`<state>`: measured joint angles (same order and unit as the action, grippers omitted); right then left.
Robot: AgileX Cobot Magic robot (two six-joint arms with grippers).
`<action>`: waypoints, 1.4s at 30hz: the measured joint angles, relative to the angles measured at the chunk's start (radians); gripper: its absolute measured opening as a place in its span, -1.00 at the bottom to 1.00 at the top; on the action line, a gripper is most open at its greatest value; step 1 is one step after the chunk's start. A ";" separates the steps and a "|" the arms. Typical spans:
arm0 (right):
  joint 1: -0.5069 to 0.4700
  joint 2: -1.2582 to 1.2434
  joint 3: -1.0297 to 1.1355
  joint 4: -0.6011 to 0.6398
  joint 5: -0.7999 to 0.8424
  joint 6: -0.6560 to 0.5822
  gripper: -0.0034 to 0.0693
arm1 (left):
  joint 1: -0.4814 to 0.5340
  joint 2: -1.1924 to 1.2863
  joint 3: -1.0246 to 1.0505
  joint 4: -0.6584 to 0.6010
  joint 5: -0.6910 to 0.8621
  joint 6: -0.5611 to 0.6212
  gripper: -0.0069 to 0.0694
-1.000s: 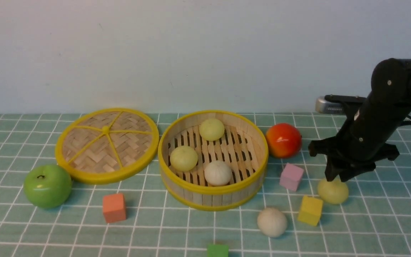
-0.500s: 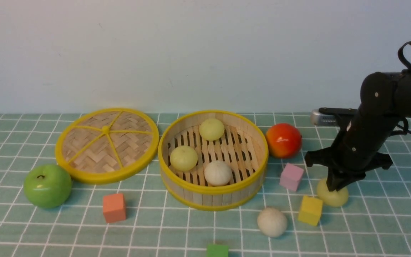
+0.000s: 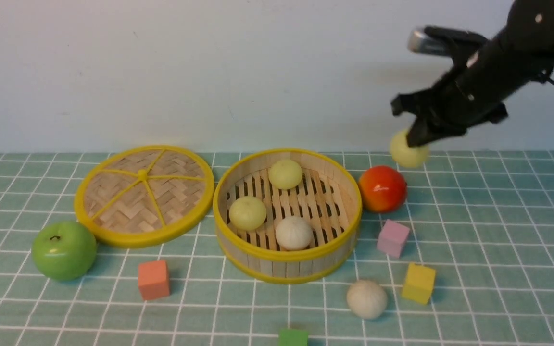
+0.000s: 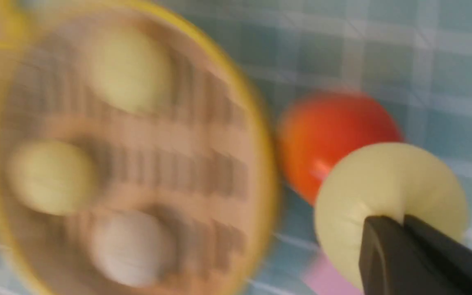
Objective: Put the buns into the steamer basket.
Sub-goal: Use the right arm to put the steamed stuffed bun into the steamer, then use the right arm to grab a steamed stuffed bun
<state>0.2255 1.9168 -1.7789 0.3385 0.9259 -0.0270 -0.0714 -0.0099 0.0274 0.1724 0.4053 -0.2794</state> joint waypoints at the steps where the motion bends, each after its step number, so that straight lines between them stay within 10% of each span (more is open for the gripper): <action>1: 0.021 0.013 -0.023 0.039 -0.019 -0.033 -0.90 | 0.000 0.000 0.000 0.000 0.000 0.000 -0.56; 26: 0.107 0.307 -0.042 0.102 -0.284 -0.098 -0.83 | 0.000 0.000 0.000 0.000 0.000 0.000 -0.51; 36: 0.107 0.249 -0.042 0.093 -0.204 -0.102 0.14 | 0.000 0.000 0.000 0.000 0.000 0.000 -0.48; 42: 0.112 0.091 -0.004 0.025 -0.034 -0.054 0.22 | 0.000 0.000 0.000 0.000 0.000 0.000 -0.48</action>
<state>0.3376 2.0082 -1.7825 0.3635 0.8918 -0.0815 -0.0714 -0.0099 0.0274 0.1724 0.4053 -0.2794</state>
